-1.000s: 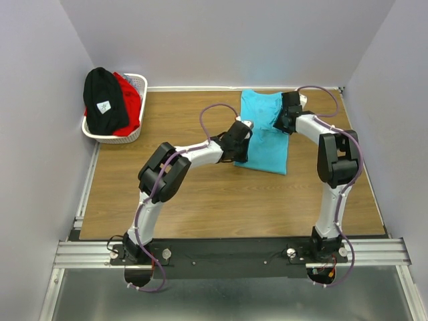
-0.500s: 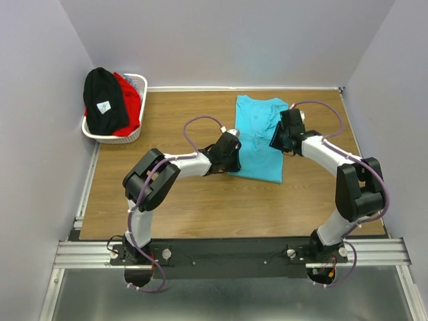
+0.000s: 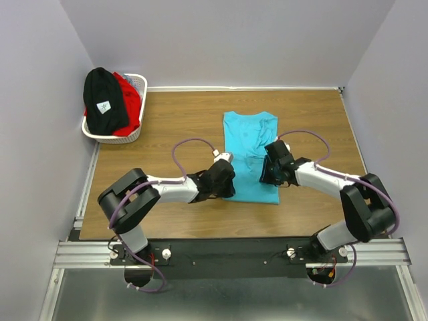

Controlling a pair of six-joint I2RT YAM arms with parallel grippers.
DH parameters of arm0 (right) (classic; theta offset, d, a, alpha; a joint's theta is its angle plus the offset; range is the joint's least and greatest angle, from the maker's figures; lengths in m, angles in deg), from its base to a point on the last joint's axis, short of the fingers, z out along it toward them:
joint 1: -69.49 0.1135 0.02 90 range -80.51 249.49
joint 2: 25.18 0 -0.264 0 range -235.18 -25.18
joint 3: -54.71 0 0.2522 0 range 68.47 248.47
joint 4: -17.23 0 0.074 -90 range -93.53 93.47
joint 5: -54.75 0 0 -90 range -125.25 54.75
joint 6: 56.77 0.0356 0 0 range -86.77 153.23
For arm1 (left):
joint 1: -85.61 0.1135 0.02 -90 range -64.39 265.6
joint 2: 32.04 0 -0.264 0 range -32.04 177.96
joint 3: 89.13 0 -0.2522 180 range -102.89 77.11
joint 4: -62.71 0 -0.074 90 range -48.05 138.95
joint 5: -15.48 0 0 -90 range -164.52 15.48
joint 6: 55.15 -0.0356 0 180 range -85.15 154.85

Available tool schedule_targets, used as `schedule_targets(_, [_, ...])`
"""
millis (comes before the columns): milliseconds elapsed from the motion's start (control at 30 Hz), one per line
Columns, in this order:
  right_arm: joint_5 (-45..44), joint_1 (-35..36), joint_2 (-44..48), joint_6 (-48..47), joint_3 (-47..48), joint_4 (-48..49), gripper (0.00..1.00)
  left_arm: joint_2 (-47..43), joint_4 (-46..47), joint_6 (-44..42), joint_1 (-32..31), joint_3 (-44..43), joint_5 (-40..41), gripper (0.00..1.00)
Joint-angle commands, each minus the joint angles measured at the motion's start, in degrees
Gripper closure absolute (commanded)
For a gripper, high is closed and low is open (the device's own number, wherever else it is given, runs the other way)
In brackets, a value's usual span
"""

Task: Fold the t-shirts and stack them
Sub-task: Fold the tshirt

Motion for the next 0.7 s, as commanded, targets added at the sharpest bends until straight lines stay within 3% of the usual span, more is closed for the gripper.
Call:
schedule_targets(0, [1.0, 1.5, 5.3, 2.9, -5.0, -4.6, 0.59, -3.5, -5.6, 1.6, -3.6, 5.9, 2.1, 0.87])
schedule_targets(200, [1.9, 1.9, 14.3, 2.8, -6.4, -8.2, 0.58, -8.2, -7.4, 2.0, -6.0, 7.2, 1.0, 0.88])
schedule_targets(367, [-0.9, 1.8, 17.6, 2.1, 0.7, -11.3, 0.53, -13.7, -11.0, -0.8, -5.5, 2.9, 4.4, 0.8])
schedule_targets(467, [-7.3, 1.2, 13.3, 0.6, 7.7, -11.3, 0.51, -14.1, -13.3, -4.1, -1.3, -3.1, 6.7, 0.79])
schedule_targets(667, [-5.6, -7.9, 0.6, -1.9, 20.2, -10.3, 0.53, -8.3, -10.9, -10.2, 10.1, -9.3, 1.3, 0.82])
